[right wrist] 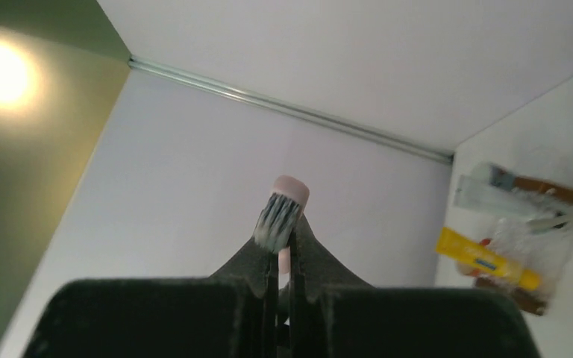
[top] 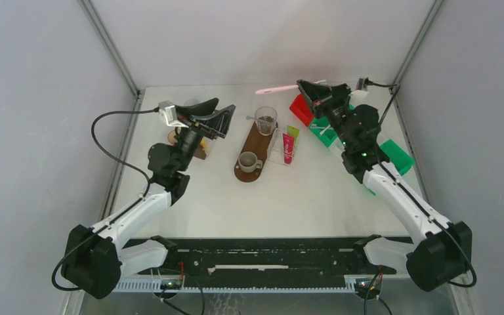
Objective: Prepare toiletry sets of a toothbrush and toothpaste on the tray
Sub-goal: Pick up the toothbrush from the storage box, then place the toothbrush in the cup, then pick up the toothbrush from the storage box.
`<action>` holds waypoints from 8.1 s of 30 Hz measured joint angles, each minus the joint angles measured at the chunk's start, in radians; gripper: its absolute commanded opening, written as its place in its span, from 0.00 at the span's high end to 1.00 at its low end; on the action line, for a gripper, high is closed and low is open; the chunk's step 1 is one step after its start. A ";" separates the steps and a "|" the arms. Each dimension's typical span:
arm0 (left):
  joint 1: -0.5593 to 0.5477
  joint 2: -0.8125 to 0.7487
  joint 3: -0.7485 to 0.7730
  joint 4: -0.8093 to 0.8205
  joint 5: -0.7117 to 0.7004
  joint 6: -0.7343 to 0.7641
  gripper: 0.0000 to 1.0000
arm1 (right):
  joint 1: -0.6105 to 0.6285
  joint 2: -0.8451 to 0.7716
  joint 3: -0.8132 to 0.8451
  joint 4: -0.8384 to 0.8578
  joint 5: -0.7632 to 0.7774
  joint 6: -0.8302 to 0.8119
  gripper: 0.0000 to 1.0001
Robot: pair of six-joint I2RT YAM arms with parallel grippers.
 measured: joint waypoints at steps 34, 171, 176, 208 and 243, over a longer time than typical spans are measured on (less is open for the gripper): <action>0.212 0.004 0.003 -0.260 0.016 0.045 0.13 | 0.307 0.258 0.144 -0.490 -0.069 -1.339 1.00; 0.227 0.013 0.003 -0.208 0.064 0.017 0.13 | -0.294 0.573 0.390 -0.776 0.196 -0.629 0.59; 0.228 0.013 0.003 -0.205 0.069 0.017 0.13 | -0.299 0.653 0.422 -0.857 0.201 -0.551 0.60; 0.228 0.014 0.003 -0.197 0.069 0.016 0.13 | -0.299 0.814 0.551 -0.992 0.188 -0.449 0.80; 0.230 0.014 0.003 -0.162 0.116 -0.051 0.15 | -0.132 0.132 0.116 -0.584 -0.002 -0.944 1.00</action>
